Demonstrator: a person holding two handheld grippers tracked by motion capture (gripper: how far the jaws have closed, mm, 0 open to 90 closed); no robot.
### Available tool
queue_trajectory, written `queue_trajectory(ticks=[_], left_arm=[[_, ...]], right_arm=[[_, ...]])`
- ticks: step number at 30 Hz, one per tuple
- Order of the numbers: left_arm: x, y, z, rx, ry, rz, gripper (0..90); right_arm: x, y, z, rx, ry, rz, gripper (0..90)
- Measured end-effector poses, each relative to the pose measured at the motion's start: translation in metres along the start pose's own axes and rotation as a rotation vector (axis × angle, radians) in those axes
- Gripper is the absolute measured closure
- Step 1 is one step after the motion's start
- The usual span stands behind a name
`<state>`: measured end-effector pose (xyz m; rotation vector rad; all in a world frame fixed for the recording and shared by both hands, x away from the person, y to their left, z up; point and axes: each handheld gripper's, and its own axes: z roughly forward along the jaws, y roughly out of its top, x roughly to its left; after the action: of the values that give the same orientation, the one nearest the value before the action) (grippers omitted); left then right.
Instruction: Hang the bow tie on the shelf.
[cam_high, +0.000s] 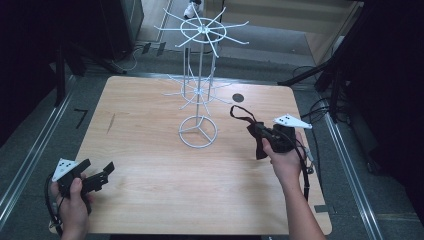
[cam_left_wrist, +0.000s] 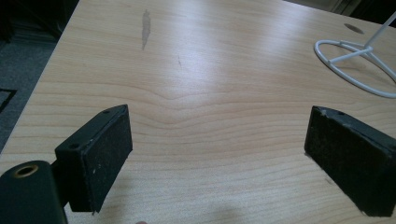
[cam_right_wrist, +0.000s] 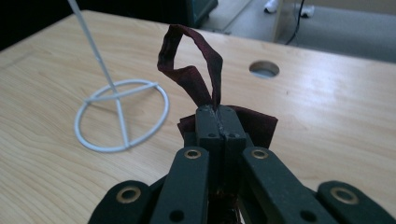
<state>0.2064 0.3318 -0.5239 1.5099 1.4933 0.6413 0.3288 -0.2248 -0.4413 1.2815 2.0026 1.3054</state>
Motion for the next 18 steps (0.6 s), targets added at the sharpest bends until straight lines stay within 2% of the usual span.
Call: queue_trajectory(ticks=[9, 18], left_arm=[[0.000, 0.000, 0.000, -0.001, 0.000, 0.001, 8.4], [-0.001, 0.000, 0.000, -0.003, 0.002, 0.001, 8.4]], right_arm=[[0.013, 0.011, -0.021, -0.077, 0.018, -0.022, 90.0], [0.009, 0.016, -0.039, -0.124, 0.001, -0.013, 90.0]])
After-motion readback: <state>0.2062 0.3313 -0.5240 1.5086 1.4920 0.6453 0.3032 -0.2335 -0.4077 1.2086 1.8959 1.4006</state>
